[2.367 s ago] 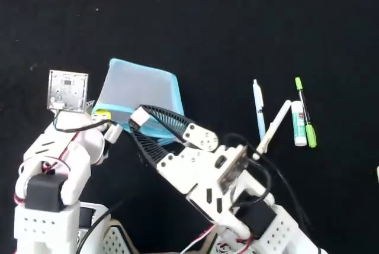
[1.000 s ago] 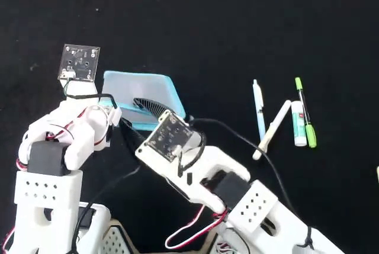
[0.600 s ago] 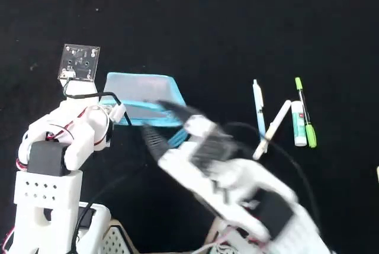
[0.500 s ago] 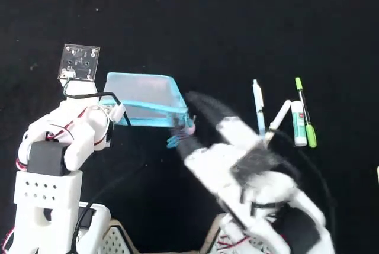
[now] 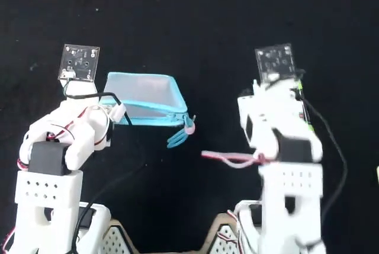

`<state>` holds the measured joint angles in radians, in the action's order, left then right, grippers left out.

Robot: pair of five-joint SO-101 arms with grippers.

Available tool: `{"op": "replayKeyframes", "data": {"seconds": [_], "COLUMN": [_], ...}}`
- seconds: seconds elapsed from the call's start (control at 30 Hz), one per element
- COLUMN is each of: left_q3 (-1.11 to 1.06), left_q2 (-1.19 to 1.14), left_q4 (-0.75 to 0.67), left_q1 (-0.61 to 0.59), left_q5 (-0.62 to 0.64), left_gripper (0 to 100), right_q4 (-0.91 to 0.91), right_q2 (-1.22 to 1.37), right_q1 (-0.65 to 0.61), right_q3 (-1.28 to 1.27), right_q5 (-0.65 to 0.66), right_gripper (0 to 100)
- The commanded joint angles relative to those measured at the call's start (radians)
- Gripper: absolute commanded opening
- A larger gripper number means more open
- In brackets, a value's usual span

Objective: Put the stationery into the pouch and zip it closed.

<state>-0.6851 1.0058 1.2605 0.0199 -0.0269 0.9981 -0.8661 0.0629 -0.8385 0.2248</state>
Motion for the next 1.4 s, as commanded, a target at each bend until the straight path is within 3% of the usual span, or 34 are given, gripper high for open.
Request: {"op": "replayKeyframes", "data": {"seconds": [0.0, 0.33, 0.8, 1.37], "left_q3": [0.004, 0.005, 0.002, 0.001], "left_q2": [0.011, 0.011, 0.011, 0.011], "left_q4": [-0.028, -0.023, -0.023, -0.023], "left_q1": [0.007, 0.001, 0.007, 0.002], "left_q5": [0.005, 0.005, 0.006, 0.006], "left_gripper": [3, 3, 3, 3], "right_q4": [-0.017, 0.144, 0.172, 0.588], "right_q2": [0.17, 0.661, 1.257, 1.768], "right_q1": [0.017, 0.017, 0.13, 0.089], "right_q3": [0.097, 0.486, 0.989, 1.742], "right_q5": [0.005, -0.002, 0.006, 0.006], "right_gripper": [14.4, 14.5, 14.5, 14.5]}}
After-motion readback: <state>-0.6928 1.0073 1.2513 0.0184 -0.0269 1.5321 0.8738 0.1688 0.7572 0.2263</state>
